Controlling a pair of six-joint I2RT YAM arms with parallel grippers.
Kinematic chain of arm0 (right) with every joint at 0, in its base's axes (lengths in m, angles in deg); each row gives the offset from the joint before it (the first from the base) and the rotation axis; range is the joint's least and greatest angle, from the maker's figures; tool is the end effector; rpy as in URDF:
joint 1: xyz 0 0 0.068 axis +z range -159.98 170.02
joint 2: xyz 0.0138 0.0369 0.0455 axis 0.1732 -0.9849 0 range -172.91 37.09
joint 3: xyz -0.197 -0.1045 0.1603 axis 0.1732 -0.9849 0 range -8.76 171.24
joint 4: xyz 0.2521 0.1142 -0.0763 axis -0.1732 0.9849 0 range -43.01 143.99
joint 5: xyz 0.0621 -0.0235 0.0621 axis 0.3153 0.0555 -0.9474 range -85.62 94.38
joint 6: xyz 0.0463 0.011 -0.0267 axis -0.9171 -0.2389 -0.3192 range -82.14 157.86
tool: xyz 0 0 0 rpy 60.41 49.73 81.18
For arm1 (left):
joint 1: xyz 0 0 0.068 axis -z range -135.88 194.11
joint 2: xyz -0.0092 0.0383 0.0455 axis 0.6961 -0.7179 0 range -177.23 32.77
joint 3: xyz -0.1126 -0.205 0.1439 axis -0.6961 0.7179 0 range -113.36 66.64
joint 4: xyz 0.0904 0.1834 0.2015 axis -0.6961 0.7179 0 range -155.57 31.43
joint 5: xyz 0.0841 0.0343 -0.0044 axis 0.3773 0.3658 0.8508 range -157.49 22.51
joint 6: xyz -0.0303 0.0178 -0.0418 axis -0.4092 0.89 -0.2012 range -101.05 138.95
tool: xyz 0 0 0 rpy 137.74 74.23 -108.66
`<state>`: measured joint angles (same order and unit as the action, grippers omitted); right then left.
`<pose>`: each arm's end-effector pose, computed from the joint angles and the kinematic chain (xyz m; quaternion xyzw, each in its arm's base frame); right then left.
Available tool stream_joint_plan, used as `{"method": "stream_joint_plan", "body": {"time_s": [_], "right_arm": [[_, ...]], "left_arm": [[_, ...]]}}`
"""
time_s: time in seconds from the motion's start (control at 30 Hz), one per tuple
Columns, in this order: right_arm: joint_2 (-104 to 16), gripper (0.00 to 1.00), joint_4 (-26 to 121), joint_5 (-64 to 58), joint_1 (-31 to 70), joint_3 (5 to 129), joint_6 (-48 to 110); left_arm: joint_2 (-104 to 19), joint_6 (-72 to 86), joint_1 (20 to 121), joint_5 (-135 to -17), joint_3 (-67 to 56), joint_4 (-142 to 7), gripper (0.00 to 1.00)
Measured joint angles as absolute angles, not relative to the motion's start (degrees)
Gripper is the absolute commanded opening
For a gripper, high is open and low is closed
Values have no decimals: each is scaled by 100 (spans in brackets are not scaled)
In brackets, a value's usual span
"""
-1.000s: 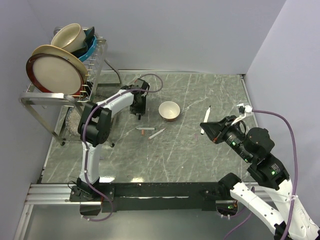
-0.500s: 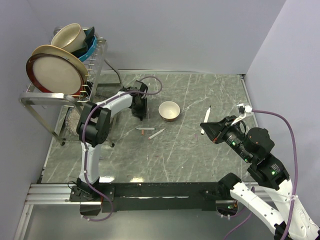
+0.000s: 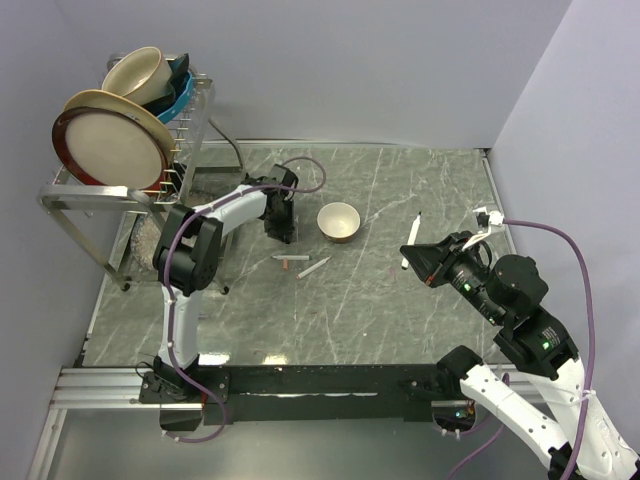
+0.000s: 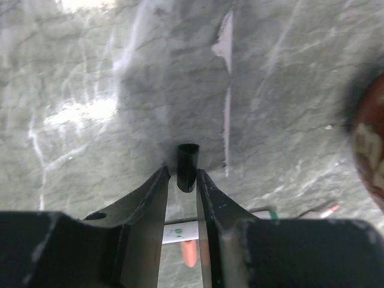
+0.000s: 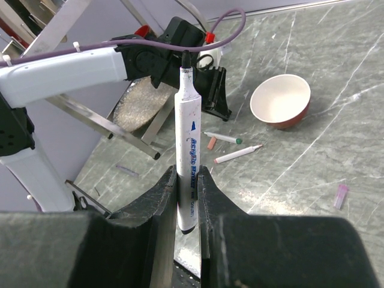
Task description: Insert the pens into the pen caps
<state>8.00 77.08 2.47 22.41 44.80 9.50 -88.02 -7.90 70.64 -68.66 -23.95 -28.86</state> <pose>0.1010 0.0656 0.3994 -0.0372 0.7399 0.3502 0.5731 0.4157 -0.2084 0.1551 -0.0008 0.9797 -0.0988 0.1743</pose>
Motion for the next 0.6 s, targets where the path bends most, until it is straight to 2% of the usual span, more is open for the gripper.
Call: {"method": "stream_joint_plan", "body": {"time_s": [0.07, 0.33, 0.43, 0.53, 0.6], "right_arm": [[800, 0, 7710, 256, 2241, 4480, 957], [800, 0, 7708, 293, 2241, 4480, 989], [800, 0, 7708, 291, 2241, 4480, 987], [800, 0, 7708, 291, 2241, 4480, 987], [800, 0, 7708, 291, 2241, 4480, 987]], "left_arm": [[-8794, -790, 7088, -6709, -2395, -2818, 35], [-8505, -766, 7145, -6510, -2321, -2680, 33], [-8343, -766, 7182, -6551, -2316, -2707, 22], [-8280, -779, 7243, -6674, -2316, -2770, 5], [-8280, -777, 7269, -6770, -2314, -2790, 1]]}}
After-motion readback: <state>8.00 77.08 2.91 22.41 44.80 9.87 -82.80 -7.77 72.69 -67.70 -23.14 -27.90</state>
